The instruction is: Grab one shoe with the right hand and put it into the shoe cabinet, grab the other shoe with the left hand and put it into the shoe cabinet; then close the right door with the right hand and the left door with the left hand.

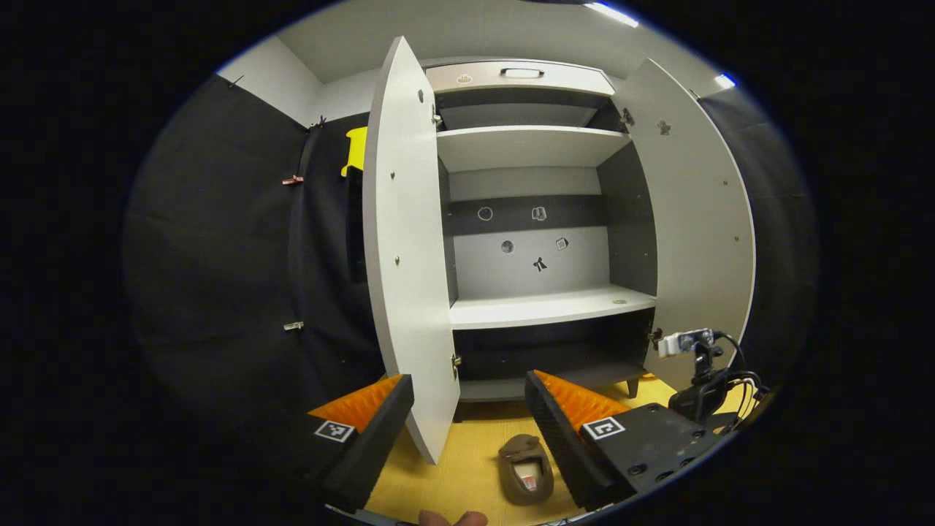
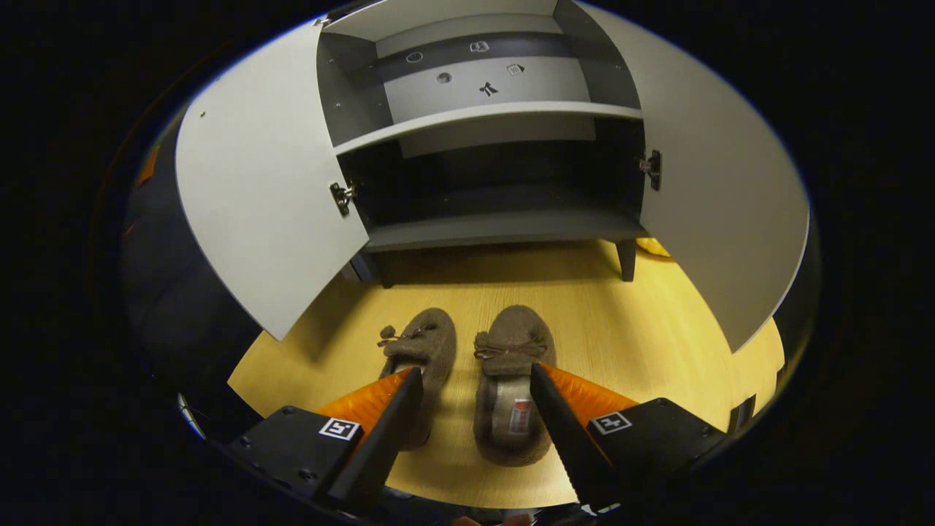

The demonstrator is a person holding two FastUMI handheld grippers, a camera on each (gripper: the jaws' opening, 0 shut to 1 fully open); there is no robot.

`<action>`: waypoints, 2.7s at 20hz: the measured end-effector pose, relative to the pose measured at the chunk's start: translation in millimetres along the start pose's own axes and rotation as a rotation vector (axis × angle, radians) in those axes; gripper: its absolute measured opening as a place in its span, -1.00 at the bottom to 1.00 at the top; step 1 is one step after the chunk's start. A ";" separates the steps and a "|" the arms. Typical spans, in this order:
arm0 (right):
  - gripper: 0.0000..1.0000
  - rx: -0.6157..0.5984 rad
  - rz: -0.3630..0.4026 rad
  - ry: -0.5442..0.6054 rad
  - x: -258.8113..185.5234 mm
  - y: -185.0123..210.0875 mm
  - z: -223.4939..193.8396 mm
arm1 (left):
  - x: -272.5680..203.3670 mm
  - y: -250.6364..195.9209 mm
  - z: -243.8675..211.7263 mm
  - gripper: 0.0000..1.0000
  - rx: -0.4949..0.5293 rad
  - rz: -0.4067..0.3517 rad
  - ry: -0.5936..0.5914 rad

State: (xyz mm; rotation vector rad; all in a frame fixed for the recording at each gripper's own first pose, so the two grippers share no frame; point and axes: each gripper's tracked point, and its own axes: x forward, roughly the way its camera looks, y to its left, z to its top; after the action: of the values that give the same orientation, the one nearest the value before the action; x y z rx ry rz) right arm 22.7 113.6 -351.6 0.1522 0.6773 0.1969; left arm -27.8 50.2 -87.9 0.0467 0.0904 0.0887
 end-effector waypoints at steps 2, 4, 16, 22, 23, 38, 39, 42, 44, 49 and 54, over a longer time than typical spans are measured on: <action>0.92 -0.002 -0.003 0.031 16.2 0.7 -15.7 | 0.2 2.8 -6.2 0.92 0.004 0.004 0.009; 0.82 0.007 -0.018 0.056 30.4 -1.7 -27.9 | 1.1 3.8 -12.7 0.92 0.002 0.000 0.022; -0.31 0.047 -0.151 0.029 107.3 -23.8 -26.6 | 20.0 9.2 -46.9 0.92 -0.017 -0.009 0.107; -0.79 0.039 -0.144 0.009 95.0 -29.4 -12.4 | 30.8 2.2 -48.1 0.93 -0.026 -0.028 0.119; -0.79 0.052 -0.137 0.002 87.9 -29.9 -6.5 | 33.6 0.2 -48.2 0.93 -0.028 -0.034 0.119; -0.79 0.056 -0.041 -0.217 -46.1 -20.4 191.2 | 53.6 -36.3 -5.8 0.93 -0.032 -0.137 0.055; -0.79 0.046 -0.038 -0.232 -51.7 -18.7 210.2 | 54.6 -37.5 -3.7 0.94 -0.028 -0.138 0.051; -0.79 0.022 -0.030 -0.284 -63.6 -12.1 271.2 | 54.0 -40.9 5.5 0.94 -0.028 -0.141 0.029; -0.79 0.008 -0.019 -0.320 -65.6 -7.9 309.3 | 53.7 -41.6 7.0 0.94 -0.025 -0.142 0.025; -0.79 -0.024 0.002 -0.361 -30.7 -0.5 382.1 | 52.5 -40.4 1.3 0.94 -0.041 -0.145 0.025; -0.79 -0.060 -0.027 -0.337 31.6 -9.2 433.4 | 55.5 -32.4 0.5 0.94 -0.040 -0.155 0.007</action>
State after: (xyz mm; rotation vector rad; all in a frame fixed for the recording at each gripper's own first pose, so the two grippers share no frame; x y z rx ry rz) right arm 322.9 79.2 -39.2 0.1148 0.3378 0.1603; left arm 30.0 23.0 -94.0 -0.0005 0.0987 -0.0640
